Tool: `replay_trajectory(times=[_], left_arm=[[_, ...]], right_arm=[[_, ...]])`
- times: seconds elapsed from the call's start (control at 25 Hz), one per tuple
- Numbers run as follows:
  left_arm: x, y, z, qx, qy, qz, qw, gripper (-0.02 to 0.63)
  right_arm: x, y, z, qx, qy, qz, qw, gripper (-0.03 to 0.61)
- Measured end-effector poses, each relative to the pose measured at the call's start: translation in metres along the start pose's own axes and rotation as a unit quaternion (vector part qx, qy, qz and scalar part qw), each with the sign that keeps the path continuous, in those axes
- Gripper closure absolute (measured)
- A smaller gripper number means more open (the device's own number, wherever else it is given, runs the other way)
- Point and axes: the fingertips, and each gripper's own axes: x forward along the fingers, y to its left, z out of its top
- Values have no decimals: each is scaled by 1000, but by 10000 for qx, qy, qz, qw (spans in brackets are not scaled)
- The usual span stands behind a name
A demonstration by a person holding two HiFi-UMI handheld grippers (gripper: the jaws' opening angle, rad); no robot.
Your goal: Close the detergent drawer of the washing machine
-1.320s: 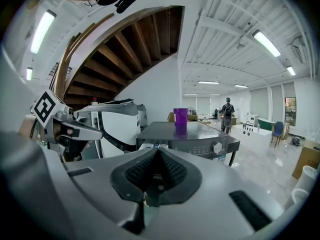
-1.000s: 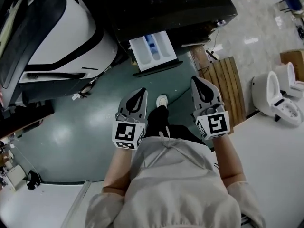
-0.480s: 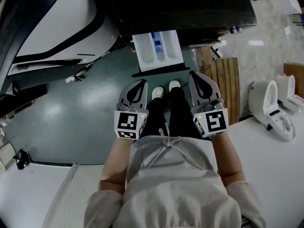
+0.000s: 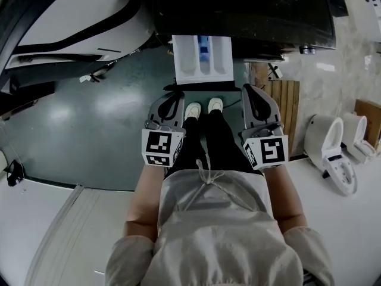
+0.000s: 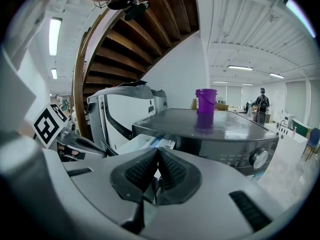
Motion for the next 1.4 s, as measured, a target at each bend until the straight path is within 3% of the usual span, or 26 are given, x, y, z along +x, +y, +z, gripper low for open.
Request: replay_trajectory(times=[0.72,0.96,1.4], left_arm=[[24,14,17,-183,-82,367,9991,595],[38,25,30,-508,-355,521,9967,595],[63,43,53,-264,-442,633,9967,595]], right_arm=[[27,-5,3,46,16,202,9998,574],[39,-6,1,197,70,282,9994,574],[64,-13,8,347,83,385,9986,574]])
